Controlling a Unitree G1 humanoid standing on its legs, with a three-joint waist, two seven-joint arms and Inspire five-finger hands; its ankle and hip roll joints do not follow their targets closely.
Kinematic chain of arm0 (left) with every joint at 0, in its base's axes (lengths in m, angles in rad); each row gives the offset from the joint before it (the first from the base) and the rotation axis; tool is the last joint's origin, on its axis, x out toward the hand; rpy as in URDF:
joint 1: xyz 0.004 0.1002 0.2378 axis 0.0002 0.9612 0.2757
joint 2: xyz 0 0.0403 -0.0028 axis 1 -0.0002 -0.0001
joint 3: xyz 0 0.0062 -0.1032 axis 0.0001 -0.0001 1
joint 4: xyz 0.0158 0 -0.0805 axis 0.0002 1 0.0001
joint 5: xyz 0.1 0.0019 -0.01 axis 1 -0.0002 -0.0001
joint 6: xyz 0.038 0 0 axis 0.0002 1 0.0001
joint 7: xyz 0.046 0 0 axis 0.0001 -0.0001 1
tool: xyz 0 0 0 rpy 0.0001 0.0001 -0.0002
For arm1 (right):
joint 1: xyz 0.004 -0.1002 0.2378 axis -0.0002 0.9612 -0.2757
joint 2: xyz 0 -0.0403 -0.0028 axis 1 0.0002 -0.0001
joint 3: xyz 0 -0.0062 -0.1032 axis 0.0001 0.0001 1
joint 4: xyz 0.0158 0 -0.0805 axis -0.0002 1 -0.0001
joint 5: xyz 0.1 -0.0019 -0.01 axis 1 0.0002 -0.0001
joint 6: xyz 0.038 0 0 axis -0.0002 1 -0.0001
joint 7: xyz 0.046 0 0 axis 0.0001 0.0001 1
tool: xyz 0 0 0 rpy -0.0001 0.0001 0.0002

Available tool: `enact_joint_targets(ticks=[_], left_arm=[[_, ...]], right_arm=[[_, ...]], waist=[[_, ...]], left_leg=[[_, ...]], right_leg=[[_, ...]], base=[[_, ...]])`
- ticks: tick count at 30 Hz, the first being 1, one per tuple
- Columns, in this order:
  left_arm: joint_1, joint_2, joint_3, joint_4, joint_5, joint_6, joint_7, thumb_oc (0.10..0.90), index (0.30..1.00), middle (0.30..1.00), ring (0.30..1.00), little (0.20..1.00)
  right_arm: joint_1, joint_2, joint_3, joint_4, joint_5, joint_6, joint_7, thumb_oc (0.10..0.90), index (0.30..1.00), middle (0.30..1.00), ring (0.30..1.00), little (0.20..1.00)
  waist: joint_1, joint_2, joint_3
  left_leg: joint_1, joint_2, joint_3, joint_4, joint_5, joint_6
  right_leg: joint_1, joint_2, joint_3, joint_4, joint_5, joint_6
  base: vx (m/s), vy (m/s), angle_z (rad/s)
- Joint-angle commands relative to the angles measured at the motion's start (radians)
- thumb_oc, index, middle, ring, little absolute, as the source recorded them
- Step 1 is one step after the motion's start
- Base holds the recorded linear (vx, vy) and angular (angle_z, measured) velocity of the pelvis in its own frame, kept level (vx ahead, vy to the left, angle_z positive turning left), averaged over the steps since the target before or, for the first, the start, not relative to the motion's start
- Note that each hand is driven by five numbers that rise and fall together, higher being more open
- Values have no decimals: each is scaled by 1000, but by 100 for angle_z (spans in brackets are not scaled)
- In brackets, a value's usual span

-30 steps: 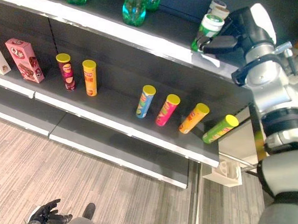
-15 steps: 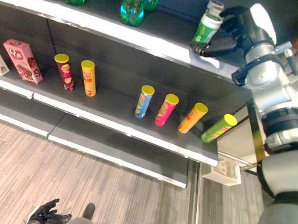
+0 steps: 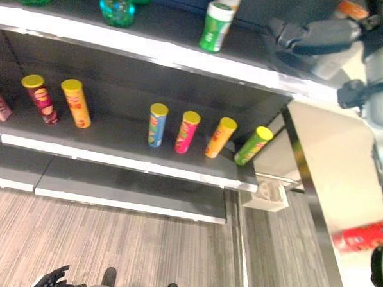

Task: Put the goods on the table back onto the shelves and tidy them up.

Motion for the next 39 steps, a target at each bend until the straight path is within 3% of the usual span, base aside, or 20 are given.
enact_joint_targets(ticks=[1, 5, 9, 11, 12, 13, 14, 16, 21, 33, 39], left_arm=[[-36, 47, -36, -14, 37, -37, -14, 800, 900, 900, 900, 900], [-56, 81, -53, -70, 55, -40, -23, 800, 900, 900, 900, 900], [-65, 108, -58, -110, 68, -41, -29, 800, 900, 900, 900, 900], [-61, 122, -48, -127, 59, -41, -32, 800, 900, 900, 900, 900], [-53, 126, -40, -133, 50, -40, -33, 800, 900, 900, 900, 900], [-55, 132, -32, -143, 40, -37, -45, 800, 900, 900, 900, 900], [-52, 131, -33, -145, 40, -36, -47, 800, 900, 900, 900, 900], [-44, 115, -58, -142, 46, -31, -58, 800, 900, 900, 900, 900], [-67, 93, -106, -147, 42, -28, -60, 800, 900, 900, 900, 900], [-59, 71, -125, -116, 62, -21, -65, 800, 900, 900, 900, 900], [-62, 81, -129, -136, 63, -26, -70, 800, 900, 900, 900, 900]], right_arm=[[-24, -124, -116, 71, 89, -75, -68, 800, 900, 900, 900, 900], [193, -129, -296, 70, 70, -57, -61, 800, 900, 900, 900, 900], [247, -112, -319, 107, 81, -44, -46, 800, 900, 900, 900, 900], [258, -105, -306, 129, 73, -34, -31, 800, 900, 900, 900, 900], [255, -102, -292, 158, 77, -25, -19, 800, 900, 900, 900, 900], [280, -113, -286, 214, 63, 7, 8, 800, 900, 900, 900, 900], [276, -120, -279, 221, 65, 7, 13, 800, 900, 900, 900, 900], [235, -134, -221, 251, 67, 8, 26, 800, 900, 900, 900, 900], [126, -140, -113, 317, 81, 2, 21, 800, 900, 900, 900, 900], [98, -104, -180, 322, 201, -49, -10, 800, 900, 900, 900, 900], [76, -90, -75, 332, 168, -13, 46, 800, 900, 900, 900, 900]], waist=[[14, -20, -46], [-34, -14, 4], [-51, -13, 26], [-38, -12, 27], [-30, -11, 24], [-30, -25, 1], [-29, -25, -5], [-32, -15, -30], [-39, 21, -25], [-41, 44, -36], [-33, 35, -33]], left_leg=[[59, -20, 65, 3, -156, 13], [74, -28, 105, 3, -164, 37], [94, -31, 148, 3, -171, 46], [102, -30, 183, 3, -178, 43], [105, -21, 214, 3, -181, 38], [101, 8, 246, 3, -169, 13], [104, 14, 247, 3, -167, 7], [105, 71, 236, 3, -145, -36], [82, 125, 213, 3, -104, -75], [84, 141, 210, 3, -92, -88], [90, 134, 213, 3, -100, -85]], right_leg=[[12, -77, 19, 62, -33, 117], [-85, -94, 86, 199, -9, 131], [-110, -101, 99, 217, 13, 138], [-100, -129, 58, 192, 27, 137], [-83, -149, -8, 171, 36, 136], [-54, -120, -23, 67, 35, 132], [-45, -107, -17, 44, 36, 129], [-23, -52, -11, 6, -4, 106], [-22, -2, -37, 6, -52, 73], [5, 19, -61, 6, -80, 55], [13, 13, -65, 6, -74, 57]], base=[[-64, 156, -44], [-111, 135, -59], [-59, 54, -64], [-12, -27, -112], [63, -343, -110], [110, -389, -64], [239, -585, -22], [195, -435, -41], [51, -185, -11], [39, -35, 22], [3, 12, -1]])
